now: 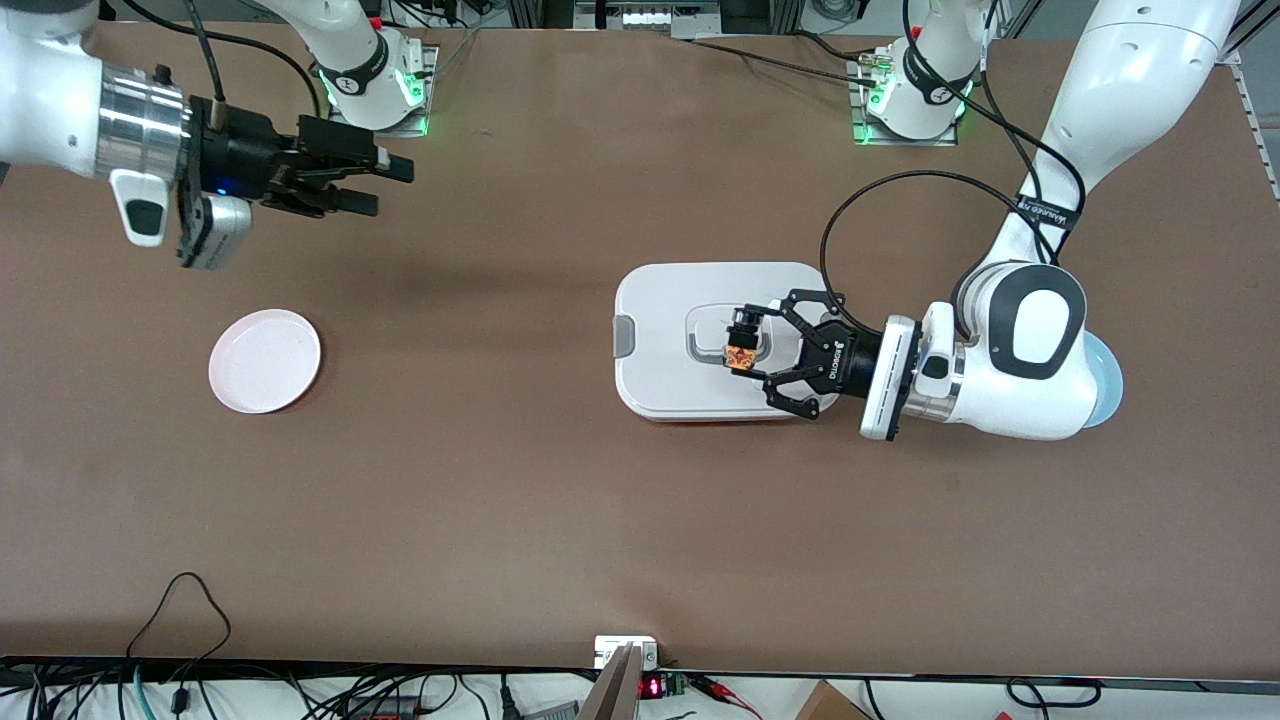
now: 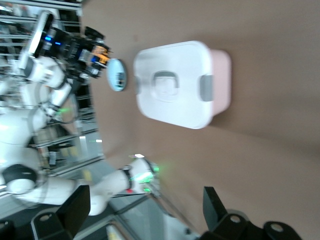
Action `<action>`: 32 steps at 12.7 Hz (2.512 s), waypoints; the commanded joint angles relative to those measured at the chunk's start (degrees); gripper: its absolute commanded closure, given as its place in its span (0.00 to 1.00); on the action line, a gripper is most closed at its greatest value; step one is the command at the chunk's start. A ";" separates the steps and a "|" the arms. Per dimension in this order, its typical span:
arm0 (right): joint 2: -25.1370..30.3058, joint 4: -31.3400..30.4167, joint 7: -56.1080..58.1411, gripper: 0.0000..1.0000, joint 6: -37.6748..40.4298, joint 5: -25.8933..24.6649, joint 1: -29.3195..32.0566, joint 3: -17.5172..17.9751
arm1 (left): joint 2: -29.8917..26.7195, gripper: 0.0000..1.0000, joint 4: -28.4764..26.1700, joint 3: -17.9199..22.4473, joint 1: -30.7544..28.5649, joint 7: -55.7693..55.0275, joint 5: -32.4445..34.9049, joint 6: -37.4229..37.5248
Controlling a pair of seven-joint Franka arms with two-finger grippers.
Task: Transfer orange switch to right arm and place
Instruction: 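Reach the right gripper toward the switch held by the left gripper, then grasp the switch with the right gripper while the left gripper opens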
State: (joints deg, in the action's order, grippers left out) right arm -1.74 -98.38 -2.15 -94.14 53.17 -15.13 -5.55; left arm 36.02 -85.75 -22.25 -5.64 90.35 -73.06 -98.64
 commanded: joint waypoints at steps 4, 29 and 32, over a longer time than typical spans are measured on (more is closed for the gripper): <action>-8.79 -1.20 9.69 0.00 -2.54 20.79 -1.57 0.10 | -0.43 0.71 -0.38 0.19 0.98 1.76 -1.82 -0.06; -36.05 16.55 32.30 0.03 -36.98 69.52 -25.21 0.01 | 0.10 0.71 -0.38 0.19 0.98 1.85 -1.20 -0.06; -35.97 16.38 30.11 0.03 -36.99 69.44 -25.39 0.10 | -0.25 0.72 -0.38 0.19 1.33 1.94 -1.73 -0.84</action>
State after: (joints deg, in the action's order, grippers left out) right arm -36.95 -83.51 29.37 -130.18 121.58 -40.00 -5.06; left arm 36.44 -85.87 -22.22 -4.86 90.57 -73.07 -98.67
